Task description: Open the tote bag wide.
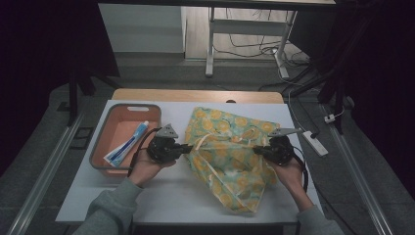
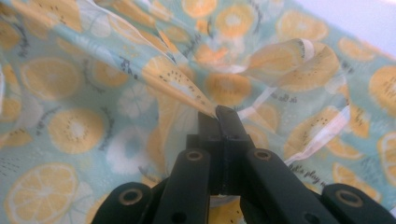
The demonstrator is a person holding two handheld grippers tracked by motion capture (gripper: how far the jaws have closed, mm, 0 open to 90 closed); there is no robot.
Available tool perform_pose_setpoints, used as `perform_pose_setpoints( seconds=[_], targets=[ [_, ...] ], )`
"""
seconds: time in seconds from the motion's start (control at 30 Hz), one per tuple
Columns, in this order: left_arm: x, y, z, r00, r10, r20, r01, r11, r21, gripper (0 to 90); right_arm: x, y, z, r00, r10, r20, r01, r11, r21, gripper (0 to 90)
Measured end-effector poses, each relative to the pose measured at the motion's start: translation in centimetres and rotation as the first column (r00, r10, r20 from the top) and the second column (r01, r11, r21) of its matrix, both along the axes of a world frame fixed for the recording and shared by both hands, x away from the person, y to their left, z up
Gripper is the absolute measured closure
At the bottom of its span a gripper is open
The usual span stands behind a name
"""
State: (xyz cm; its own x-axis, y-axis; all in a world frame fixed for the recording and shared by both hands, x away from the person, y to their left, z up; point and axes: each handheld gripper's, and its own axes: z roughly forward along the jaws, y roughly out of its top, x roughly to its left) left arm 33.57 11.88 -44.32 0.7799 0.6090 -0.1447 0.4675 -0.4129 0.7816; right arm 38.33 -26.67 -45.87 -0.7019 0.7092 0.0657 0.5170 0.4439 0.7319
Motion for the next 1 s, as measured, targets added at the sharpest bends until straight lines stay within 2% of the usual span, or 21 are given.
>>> perform_pose_setpoints(
  seconds=[0.13,0.2,0.27,0.33,0.4,0.47,0.53,0.6,0.7,0.77,0.87,0.93,0.97,1.0],
  targets=[
    [0.1,0.2,0.4,0.9997,0.022,0.005,-0.023,0.9995,0.024,88.6,0.1,0.4,1.2,0.999,-0.007,0.045,0.006,1.0,0.007,89.3],
    [0.5,-0.2,0.1,0.9986,0.052,0.011,-0.052,0.996,0.073,88.6,0.8,0.8,1.3,0.9985,-0.018,0.052,0.018,1.0,0.0,89.2],
    [1.4,-0.9,-0.6,0.997,0.077,0.004,-0.077,0.9896,0.121,88.5,2.1,1.4,0.7,0.9975,-0.035,0.062,0.037,0.998,-0.042,89.2],
    [2.4,-1.7,-1.5,0.9948,0.101,-0.005,-0.099,0.9799,0.173,88.4,3.6,1.8,-0.6,0.9971,-0.062,0.044,0.065,0.996,-0.056,89.2],
    [3.3,-2.3,-2.2,0.9929,0.116,-0.022,-0.11,0.9738,0.199,88.4,5.0,2.1,-2.1,0.9968,-0.079,0.016,0.08,0.993,-0.082,89.2],
    [3.8,-2.8,-2.8,0.992,0.124,-0.022,-0.116,0.9661,0.231,88.3,6.0,2.1,-3.5,0.9952,-0.095,-0.025,0.092,0.992,-0.087,89.2],
    [4.3,-3.3,-3.2,0.9908,0.133,-0.027,-0.122,0.9605,0.25,88.0,6.7,2.1,-4.6,0.9932,-0.101,-0.058,0.094,0.99,-0.105,89.2],
    [4.6,-3.7,-3.6,0.9898,0.142,-0.016,-0.132,0.9507,0.281,87.5,6.9,2.2,-5.3,0.9912,-0.109,-0.075,0.1,0.988,-0.117,89.1],
    [4.7,-4.2,-3.8,0.987,0.161,-0.004,-0.152,0.9403,0.304,86.6,6.9,2.0,-5.3,0.9901,-0.113,-0.084,0.104,0.989,-0.107,89.0],
    [4.6,-4.2,-3.7,0.9874,0.158,-0.002,-0.15,0.9409,0.304,83.4,6.6,1.8,-5.0,0.9913,-0.105,-0.08,0.098,0.991,-0.086,89.0],
    [4.5,-4.1,-3.6,0.9857,0.168,-0.008,-0.158,0.943,0.293,72.8,6.3,1.6,-4.5,0.9923,-0.098,-0.076,0.093,0.994,-0.064,89.0],
    [4.2,-4.1,-3.3,0.9848,0.173,-0.001,-0.166,0.945,0.282,56.3,6.2,1.6,-4.4,0.9929,-0.091,-0.077,0.087,0.995,-0.056,88.9],
    [4.0,-3.8,-2.9,0.9862,0.166,-0.002,-0.159,0.9508,0.266,47.7,6.2,1.7,-4.4,0.9936,-0.086,-0.073,0.082,0.995,-0.055,88.9],
    [3.7,-3.4,-2.4,0.9883,0.152,-0.009,-0.146,0.9609,0.235,42.6,6.2,1.7,-4.4,0.9943,-0.08,-0.07,0.077,0.996,-0.055,88.9]
  ],
)
